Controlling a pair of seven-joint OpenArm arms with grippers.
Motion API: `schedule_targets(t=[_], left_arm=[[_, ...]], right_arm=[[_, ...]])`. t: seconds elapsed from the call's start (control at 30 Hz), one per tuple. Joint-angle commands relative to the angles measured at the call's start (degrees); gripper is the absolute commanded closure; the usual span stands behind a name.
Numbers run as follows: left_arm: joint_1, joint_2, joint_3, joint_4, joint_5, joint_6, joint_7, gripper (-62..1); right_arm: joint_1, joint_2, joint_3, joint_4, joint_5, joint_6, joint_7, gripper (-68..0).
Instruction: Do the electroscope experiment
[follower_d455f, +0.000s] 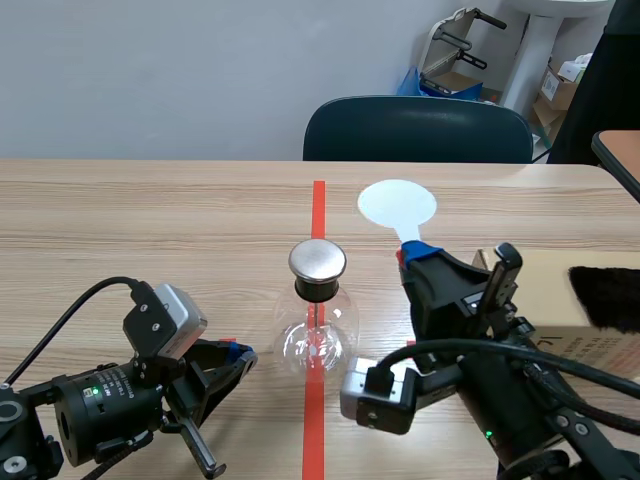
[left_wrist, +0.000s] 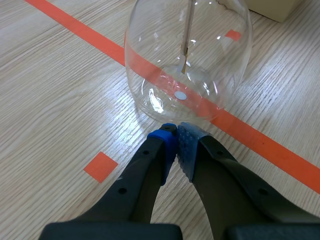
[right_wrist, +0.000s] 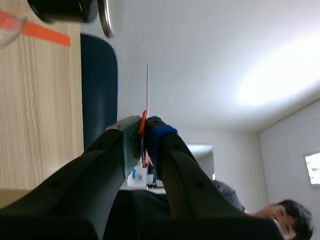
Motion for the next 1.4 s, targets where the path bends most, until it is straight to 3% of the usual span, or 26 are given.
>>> schedule_targets(t=[0.0, 0.27, 0.53, 1.0, 1.17, 1.37], left_arm=[[-0.3, 0.3, -0.2, 0.4, -0.2, -0.1, -0.8, -3.1], [-0.3, 0.3, -0.2, 0.4, -0.2, -0.1, -0.8, -3.1], [-0.3, 0.3, -0.2, 0.5, -0.2, -0.1, -0.8, -3.1], [-0.3, 0.3, -0.2, 0.5, -0.2, -0.1, -0.8, -3.1], [-0.3, 0.3, -0.2, 0.5, -0.2, -0.1, -0.8, -3.1], [-0.3, 0.3, -0.2, 0.5, -0.2, -0.1, -0.8, -3.1]], right_arm=[[0.5, 0.0, 0.2, 0.3, 0.0, -0.6, 2.1, -0.6], [0.5, 0.0, 0.2, 0.3, 0.0, -0.6, 14.6, -0.6], [0.5, 0.0, 0.2, 0.3, 0.0, -0.6, 20.7, -0.6], [0.5, 0.0, 0.2, 0.3, 0.0, -0.6, 21.4, -0.6], [0.5, 0.2, 0.2, 0.3, 0.0, -0.6, 18.0, -0.6], [0.5, 0.2, 0.2, 0.3, 0.0, -0.6, 9.7, -0.6]])
